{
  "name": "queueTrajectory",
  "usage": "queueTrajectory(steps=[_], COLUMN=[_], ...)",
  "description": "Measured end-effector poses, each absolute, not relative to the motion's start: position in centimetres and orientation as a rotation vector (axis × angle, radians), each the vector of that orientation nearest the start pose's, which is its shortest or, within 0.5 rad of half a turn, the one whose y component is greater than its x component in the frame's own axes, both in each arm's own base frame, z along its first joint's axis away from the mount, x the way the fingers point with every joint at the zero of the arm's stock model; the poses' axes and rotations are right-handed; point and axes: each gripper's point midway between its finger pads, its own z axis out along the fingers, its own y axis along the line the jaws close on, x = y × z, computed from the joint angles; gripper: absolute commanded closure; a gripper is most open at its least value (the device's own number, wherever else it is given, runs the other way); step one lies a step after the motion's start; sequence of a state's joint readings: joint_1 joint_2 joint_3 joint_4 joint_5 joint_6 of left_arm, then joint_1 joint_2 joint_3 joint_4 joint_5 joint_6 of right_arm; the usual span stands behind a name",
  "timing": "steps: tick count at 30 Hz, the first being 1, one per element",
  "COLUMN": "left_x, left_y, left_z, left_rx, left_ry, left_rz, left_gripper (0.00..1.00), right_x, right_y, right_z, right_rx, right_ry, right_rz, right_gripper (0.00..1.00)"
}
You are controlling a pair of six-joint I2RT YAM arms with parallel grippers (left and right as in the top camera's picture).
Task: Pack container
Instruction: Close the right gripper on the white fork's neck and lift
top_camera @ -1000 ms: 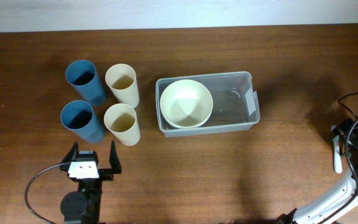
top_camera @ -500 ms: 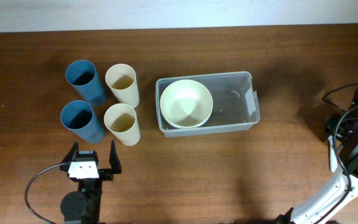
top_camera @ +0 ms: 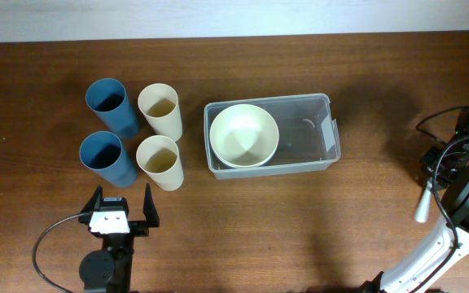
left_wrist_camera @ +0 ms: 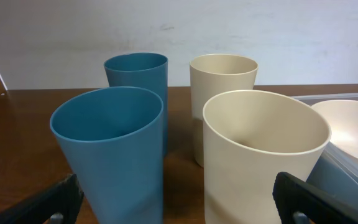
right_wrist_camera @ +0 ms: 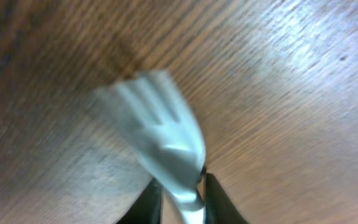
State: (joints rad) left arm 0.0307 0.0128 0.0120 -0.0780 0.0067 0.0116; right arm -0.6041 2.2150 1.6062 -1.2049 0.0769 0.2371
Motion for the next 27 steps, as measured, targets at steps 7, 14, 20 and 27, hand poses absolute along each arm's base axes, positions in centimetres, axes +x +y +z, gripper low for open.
queueTrajectory(steps=[7, 14, 20, 27], left_x=[24.6, 24.6, 24.6, 24.6], left_y=[0.6, 0.6, 0.6, 0.6], left_z=[15.7, 15.7, 15.7, 15.7], left_rx=[-0.011, -0.011, -0.011, -0.011], left_ry=[1.650, 1.650, 1.650, 1.650], left_rz=[0.027, 0.027, 0.027, 0.027], left_gripper=[0.00, 0.00, 0.00, 0.00], right_x=[28.6, 28.5, 28.8, 29.0], right_y=[-20.5, -19.8, -19.5, -19.5], right_z=[-0.5, -0.5, -0.5, -0.6], right_rx=[1.379, 1.384, 1.386, 1.361], right_ry=[3.105, 3.117, 3.107, 3.106], right_rz=[0.022, 0.074, 0.112, 0.117], right_gripper=[0.81, 0.72, 0.83, 0.87])
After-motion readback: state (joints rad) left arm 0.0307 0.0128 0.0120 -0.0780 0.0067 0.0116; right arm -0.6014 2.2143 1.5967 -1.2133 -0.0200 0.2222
